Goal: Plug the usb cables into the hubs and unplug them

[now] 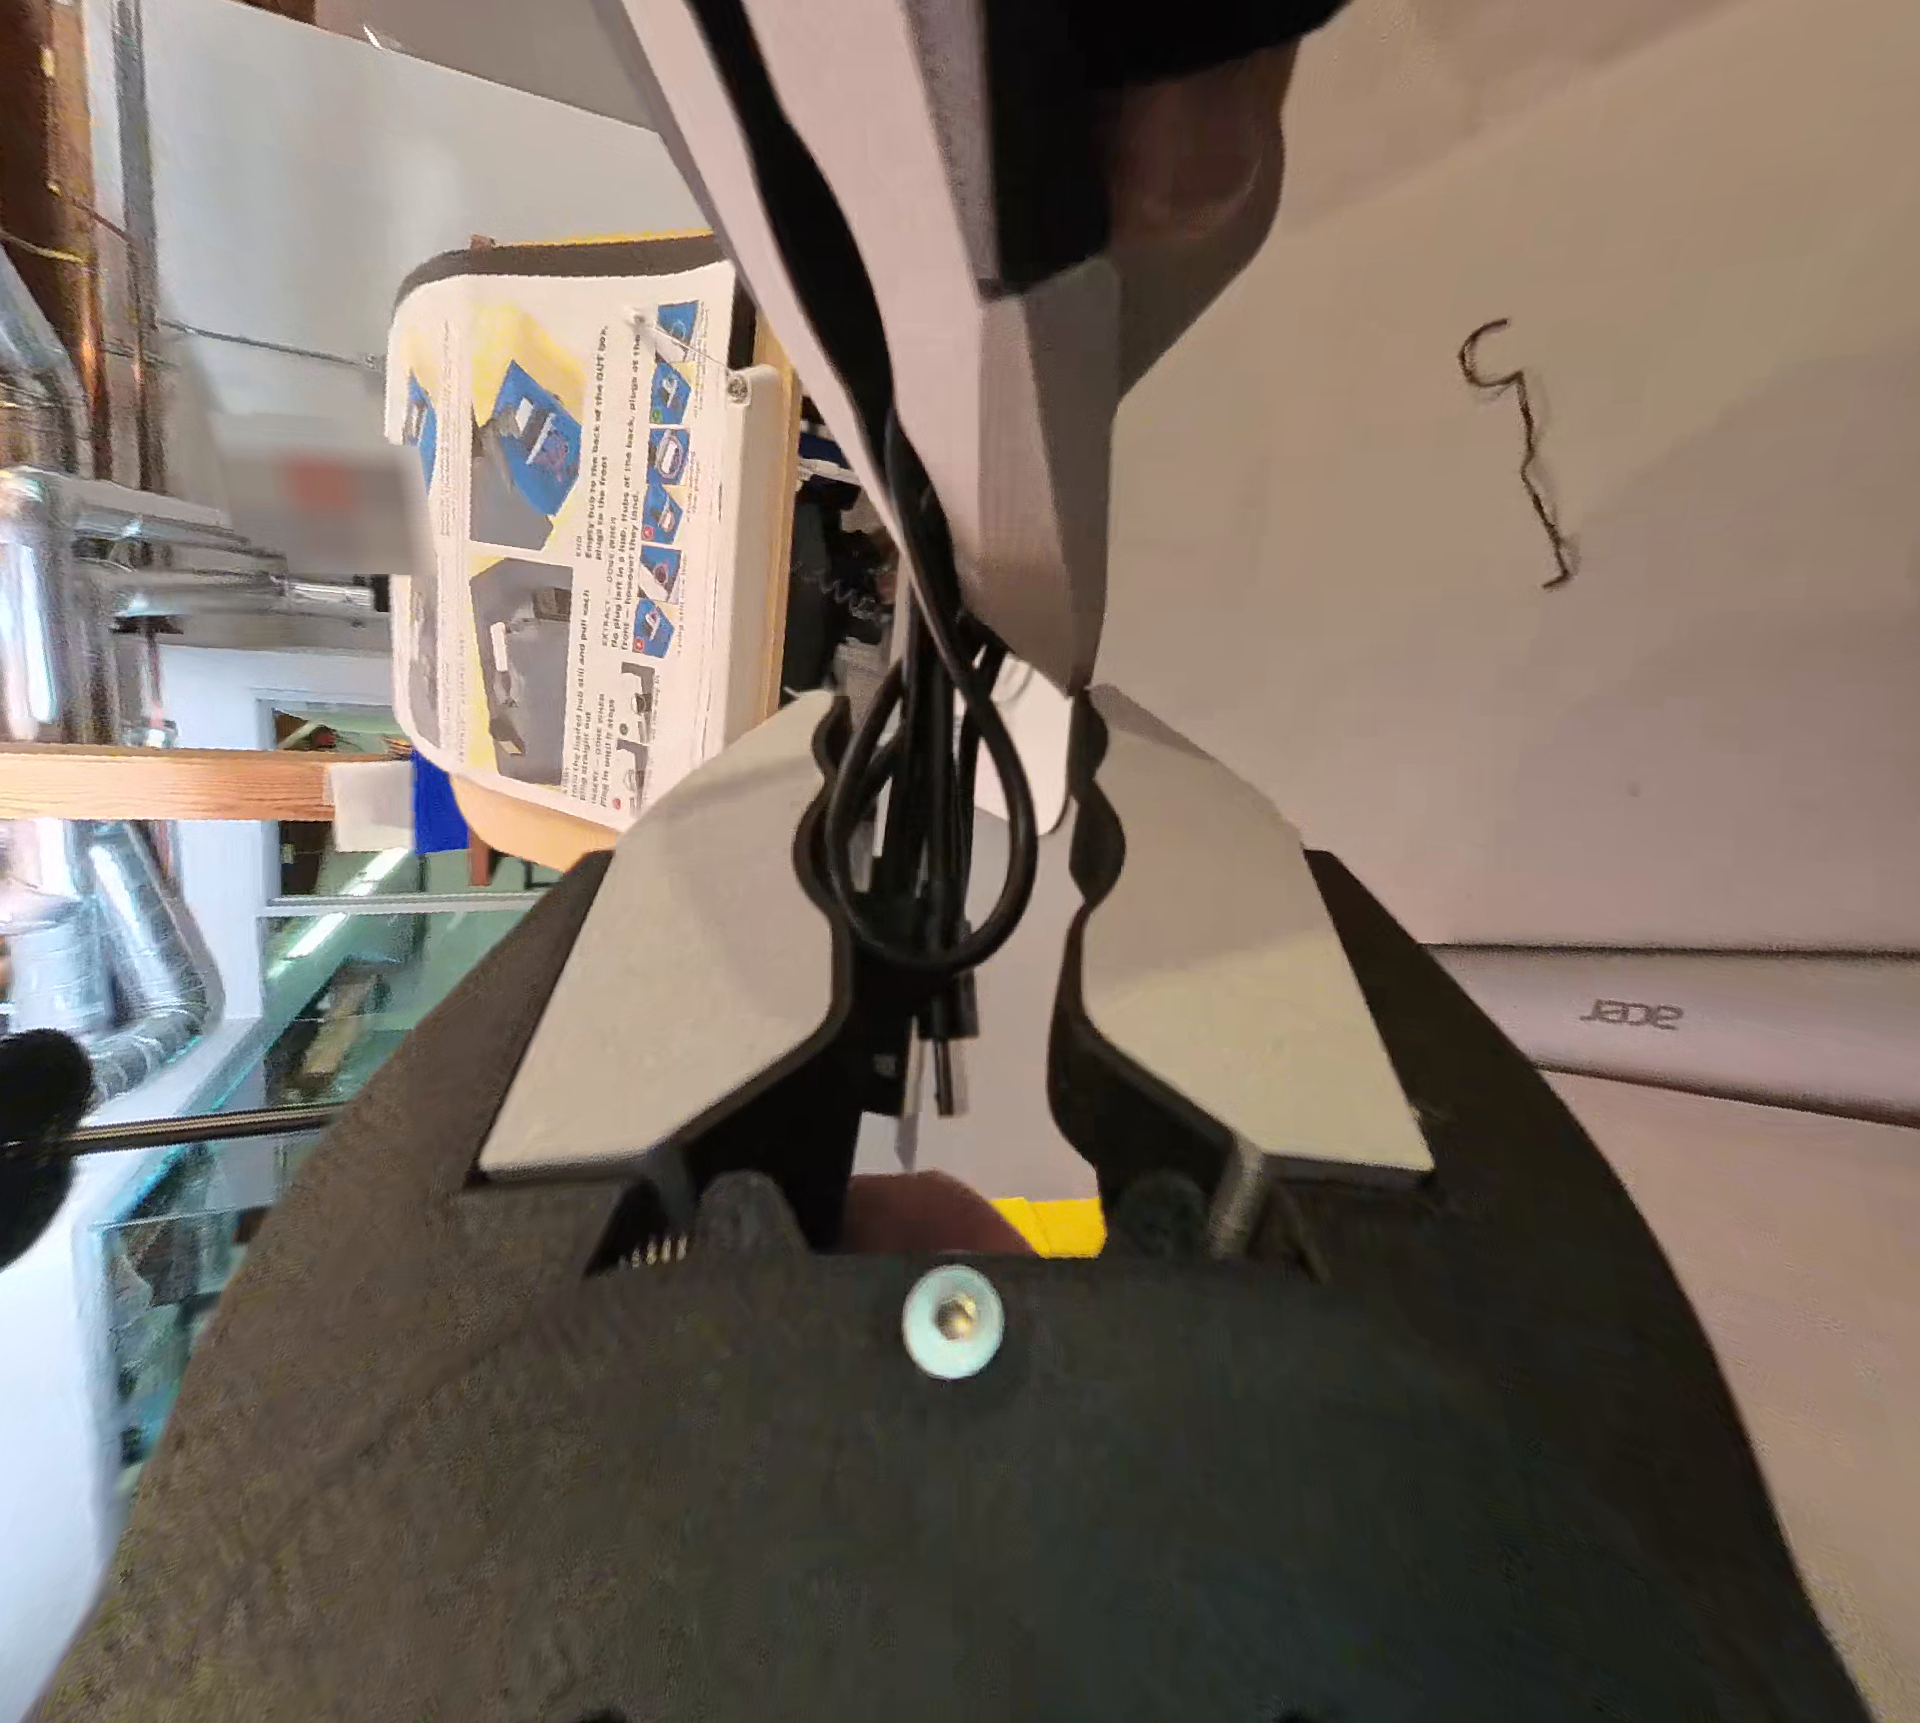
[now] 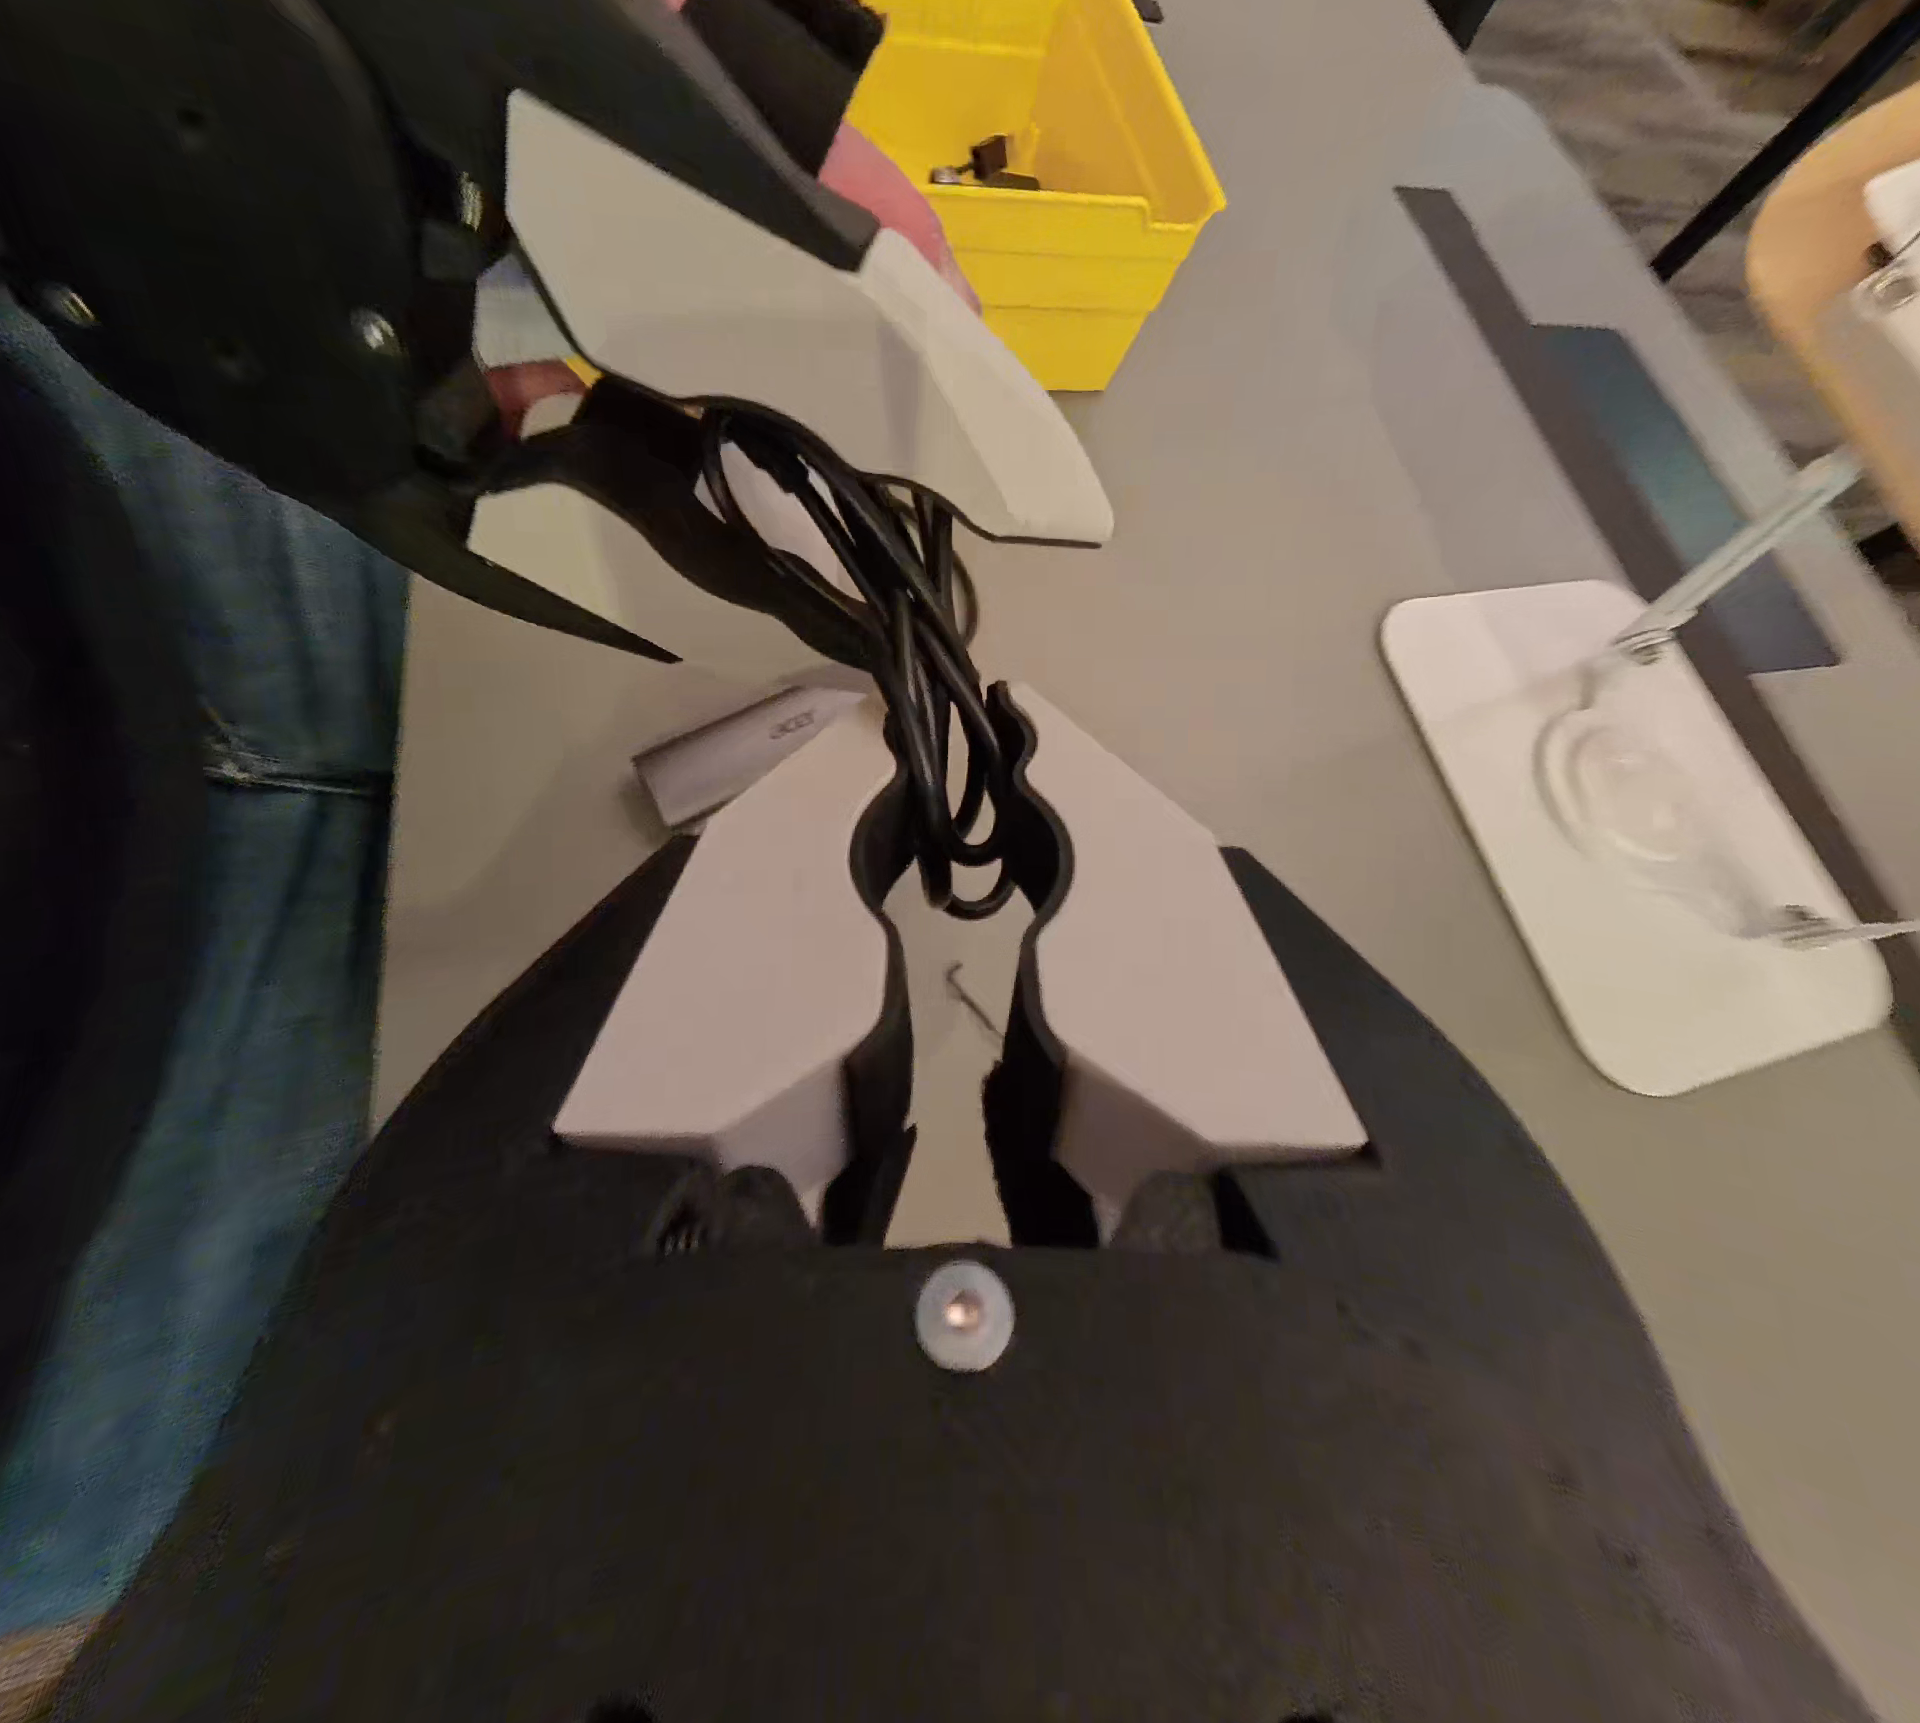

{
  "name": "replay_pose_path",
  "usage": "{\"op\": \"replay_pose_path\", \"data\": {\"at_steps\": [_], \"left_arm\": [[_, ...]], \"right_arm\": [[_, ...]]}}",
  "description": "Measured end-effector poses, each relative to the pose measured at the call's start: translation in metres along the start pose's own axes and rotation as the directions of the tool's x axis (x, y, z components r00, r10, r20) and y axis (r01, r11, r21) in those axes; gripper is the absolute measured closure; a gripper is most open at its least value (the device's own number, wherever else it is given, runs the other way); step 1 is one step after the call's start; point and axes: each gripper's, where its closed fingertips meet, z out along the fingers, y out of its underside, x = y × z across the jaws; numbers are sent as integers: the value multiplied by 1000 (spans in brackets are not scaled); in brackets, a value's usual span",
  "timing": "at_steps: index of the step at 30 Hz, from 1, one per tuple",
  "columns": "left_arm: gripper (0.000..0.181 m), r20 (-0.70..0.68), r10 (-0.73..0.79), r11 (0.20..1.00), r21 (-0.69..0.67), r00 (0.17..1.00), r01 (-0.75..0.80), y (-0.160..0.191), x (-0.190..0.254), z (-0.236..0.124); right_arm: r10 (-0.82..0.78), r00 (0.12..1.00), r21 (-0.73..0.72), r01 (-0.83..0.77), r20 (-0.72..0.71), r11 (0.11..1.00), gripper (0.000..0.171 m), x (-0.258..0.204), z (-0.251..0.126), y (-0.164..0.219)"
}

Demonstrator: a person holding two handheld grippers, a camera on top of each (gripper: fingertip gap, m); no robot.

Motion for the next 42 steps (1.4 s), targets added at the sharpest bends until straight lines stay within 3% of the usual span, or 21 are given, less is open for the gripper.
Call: {"op": "replay_pose_path", "data": {"at_steps": [6,8,14,15,17,18,20,22,26,29,30,39,42], "left_arm": [[133,44,100,995,-23,994,-99,6,-5,4],[156,60,123,992,-8,991,-123,5,-7,4],[163,20,102,995,-5,995,-102,6,0,8],[157,2,82,997,-10,997,-82,7,1,8],[122,-35,46,998,-44,998,-47,13,2,9],[112,-52,14,999,-48,999,-17,14,2,7],[108,-71,-20,1000,-23,997,18,7,2,2],[107,-11,53,999,-13,999,-53,-1,-2,2],[132,102,251,968,-35,963,-249,-3,4,10],[148,138,290,957,-30,947,-289,-1,8,14],[162,162,290,957,-29,943,-289,-1,5,14],[176,-100,52,995,-74,994,-60,16,18,23],[177,-148,-14,994,-110,989,-2,20,19,27]], "right_arm": [[153,976,6,-156,152,988,164,-9,0,1],[163,972,-8,-164,167,986,163,-10,0,3],[232,951,-38,-229,204,973,164,-10,1,8],[229,956,-41,-225,186,974,164,-8,2,9],[191,976,-70,-184,105,980,164,1,2,14],[178,981,-82,-171,80,982,164,4,1,16],[190,978,-81,-183,82,980,164,5,-1,13],[225,969,-77,-217,101,973,164,5,0,11],[299,933,-79,-289,199,954,163,-6,5,10],[358,898,-77,-350,256,934,163,-7,6,13],[371,885,-79,-364,281,928,163,-9,6,14],[460,801,-37,-485,382,874,163,-3,16,14],[459,812,-25,-483,362,875,162,2,17,13]]}}
